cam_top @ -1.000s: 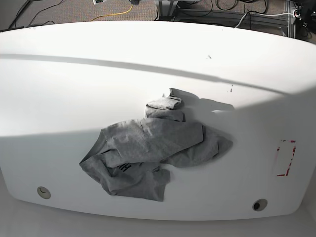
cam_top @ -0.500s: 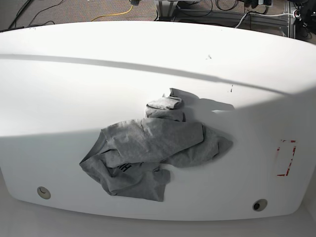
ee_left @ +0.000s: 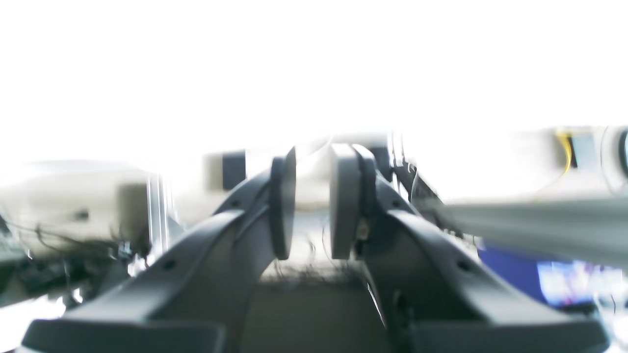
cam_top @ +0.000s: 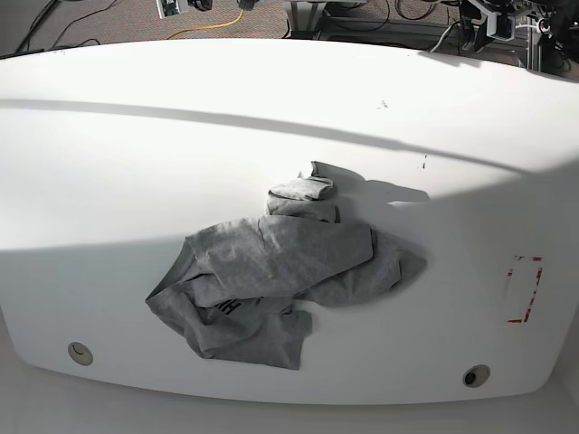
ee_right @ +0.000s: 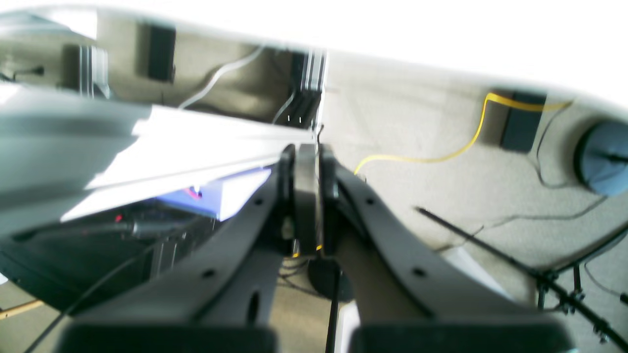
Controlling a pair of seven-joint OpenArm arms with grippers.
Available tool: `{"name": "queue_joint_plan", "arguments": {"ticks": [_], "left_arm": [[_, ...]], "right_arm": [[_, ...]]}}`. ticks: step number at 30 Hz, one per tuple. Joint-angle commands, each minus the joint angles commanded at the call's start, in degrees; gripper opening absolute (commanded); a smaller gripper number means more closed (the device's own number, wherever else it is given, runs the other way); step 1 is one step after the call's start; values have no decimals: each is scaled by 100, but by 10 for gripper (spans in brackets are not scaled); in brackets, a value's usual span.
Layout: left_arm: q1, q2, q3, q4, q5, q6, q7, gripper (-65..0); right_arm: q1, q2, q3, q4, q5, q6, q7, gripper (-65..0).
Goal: Layout the t-shirt on the table in an organized manner, then fold the t-shirt properly
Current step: 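Lower the right gripper onto the grey t-shirt and grasp its edge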
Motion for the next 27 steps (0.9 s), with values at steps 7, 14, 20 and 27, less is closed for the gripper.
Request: {"name": "queue_joint_plan", "arguments": {"ticks": [7, 14, 20, 27], "left_arm": [[-703, -9, 18, -26, 26, -9, 9, -543], [-1336, -18, 141, -70, 26, -9, 9, -543], [-1609, -325, 448, -105, 26, -9, 9, -543], [-1934, -624, 932, -149, 26, -9, 9, -543]], "right_arm": [[589, 0, 0, 0, 0, -9, -26, -644], [1143, 0, -35, 9, 0, -35, -35, -644], [1697, -237, -26, 18, -9, -26, -79, -644], [2699, -273, -35, 18, -18, -9, -624, -637]]}}
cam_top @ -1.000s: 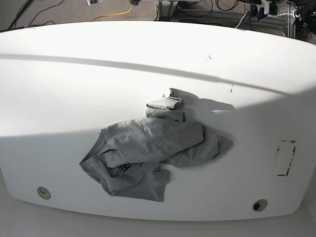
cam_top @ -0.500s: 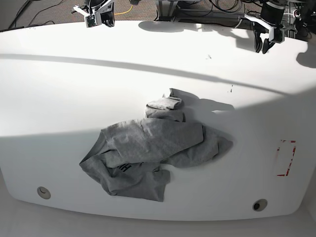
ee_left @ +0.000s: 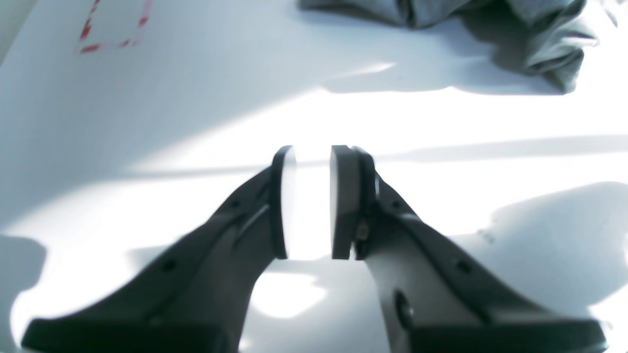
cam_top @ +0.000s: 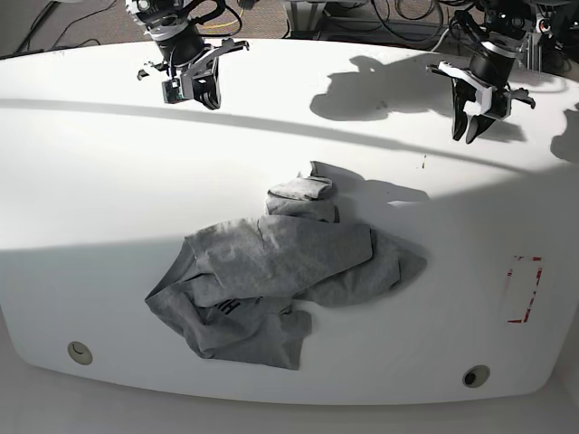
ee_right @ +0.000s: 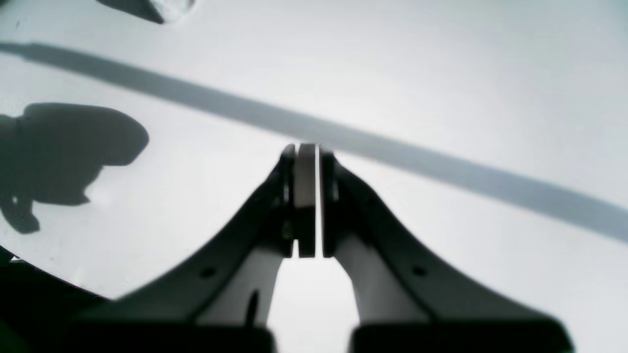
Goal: Layout the t-shirt on the table in an organized manner, then fold the t-shirt properly
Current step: 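Lower the right gripper onto the grey t-shirt and grasp its edge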
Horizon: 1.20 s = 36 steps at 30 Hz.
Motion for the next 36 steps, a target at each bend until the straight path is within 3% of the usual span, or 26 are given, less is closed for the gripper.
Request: {"name": "queue_joint_plan", "arguments": {"ticks": [7, 10, 12, 16, 19, 26, 28, 30, 33, 36], "left_arm": [[-396, -123, 378, -26, 0, 0, 18, -543], [-651, -123, 404, 0, 0, 0, 378, -542], [-888, -114, 404, 18, -18, 0, 818, -540], [-1371, -114, 404, -9, -9, 0, 1424, -540], [-1670, -114, 404, 9, -18, 0, 1688, -540], [-2092, -105, 413, 9, -9, -149, 2048, -519], [-2136, -97, 413, 9, -26, -149, 2110, -456], [-2215, -88, 413, 9, -26, -149, 2119, -351], [-2277, -88, 413, 9, -26, -149, 2110, -257], [-2295, -88, 413, 9, -26, -149, 2119, -253]], "right_arm": [[1371, 0, 9, -18, 0, 9, -1196, -636], [1969, 0, 9, -62, -18, 9, -1697, -623], [2418, 0, 26, -105, -18, 9, -2004, -563], [3086, 35, 44, -360, -18, 9, -2145, -420], [3455, 237, 9, -677, 0, 9, -2145, -376], [4308, 308, 0, -1811, 26, 26, -2145, -333], [4571, 422, 0, -2145, 26, 114, -2145, -319], [4888, 484, 9, -2637, 26, 325, -2136, -308], [5301, 519, 35, -3244, 9, 615, -2127, -304], [5679, 527, 35, -3912, -18, 870, -1996, -304]]}}
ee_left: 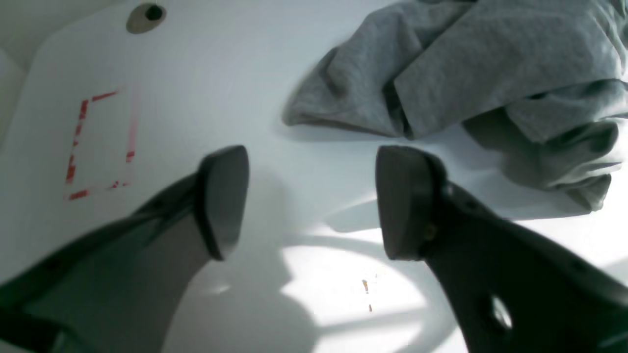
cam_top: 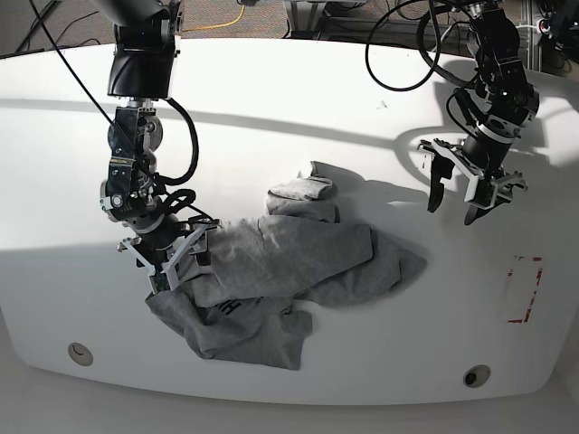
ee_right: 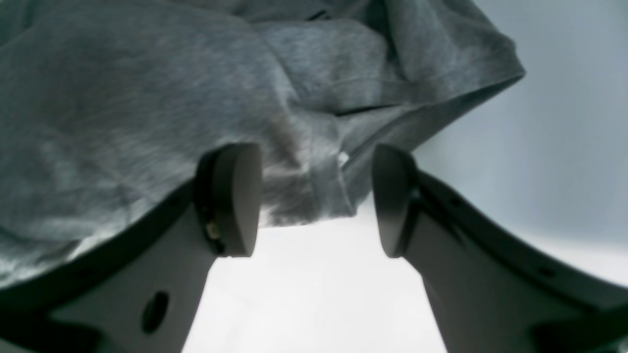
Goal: Layout the t-shirt on the table in an organized manner, then fold the t-shirt properly
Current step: 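Lower the right gripper onto the grey t-shirt and grasp its edge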
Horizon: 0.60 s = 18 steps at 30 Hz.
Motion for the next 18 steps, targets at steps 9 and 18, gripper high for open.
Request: {"name": "queue_joint_plan", "arguments": {"ticks": [9, 18], "left_arm": [[-79, 0, 0, -18, 18, 0, 9, -253], [-53, 0, -9, -18, 18, 0, 9, -253]], "right_arm": [[686, 202, -9, -1556, 35, 404, 536, -304], [809, 202, -9, -2101, 35, 747, 695, -304]]}}
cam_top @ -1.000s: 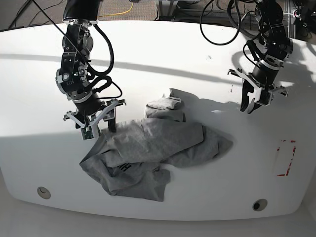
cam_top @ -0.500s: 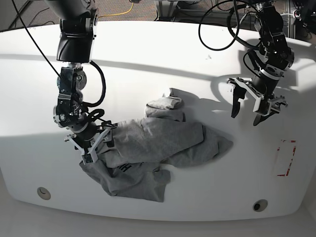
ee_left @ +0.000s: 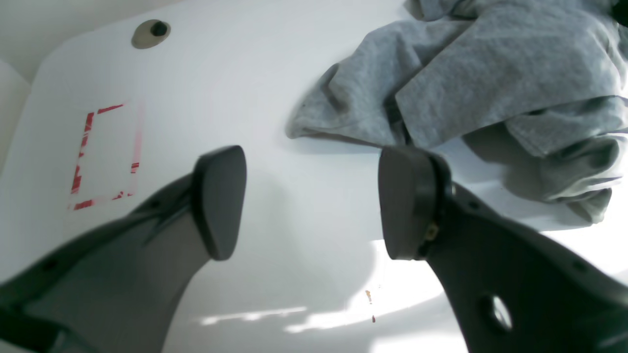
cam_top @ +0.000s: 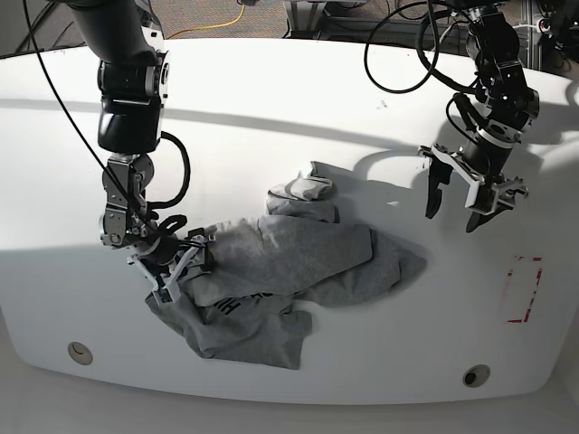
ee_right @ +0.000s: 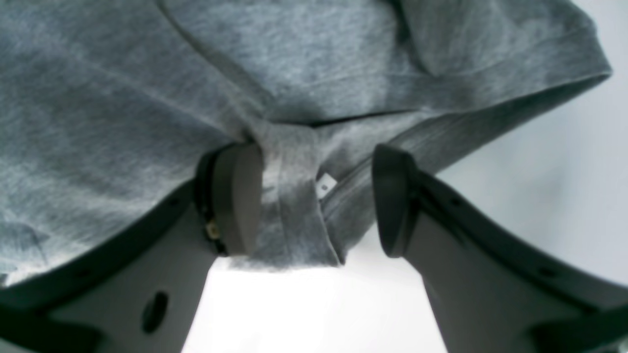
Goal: Layout the t-shirt on the table in an organized manner, then fold the t-shirt properly
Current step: 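Lower the right gripper onto the grey t-shirt and grasp its edge, then lower the left gripper and grasp the opposite edge of the shirt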
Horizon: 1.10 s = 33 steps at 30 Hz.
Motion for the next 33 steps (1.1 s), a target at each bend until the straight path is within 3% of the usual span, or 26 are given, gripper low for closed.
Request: {"name": "queue_joint_plan", "arguments": {"ticks": [5, 12, 15, 23, 26, 31, 33], "left_arm": [[0, 0, 0, -9, 9, 9, 0, -253], [0, 0, 0, -18, 9, 9, 0, -253], [9, 0, 0, -18, 9, 9, 0, -253], [9, 0, 0, -18, 9, 9, 0, -253], [9, 0, 0, -18, 9, 9, 0, -253], [9, -9, 0, -26, 9, 9, 0, -253], [0, -9, 0, -26, 9, 9, 0, -253]], "right_arm": [[-158, -53, -9, -9, 9, 220, 0, -304], [-229, -193, 0, -9, 9, 281, 9, -303], [-229, -202, -9, -18, 9, 448, 18, -303], [-176, -211, -9, -18, 9, 457, 44, -309], [-176, -281, -9, -18, 9, 457, 229, -369], [-176, -316, -26, -26, 9, 466, 325, -650], [-176, -325, -26, -18, 9, 466, 316, -650]]}}
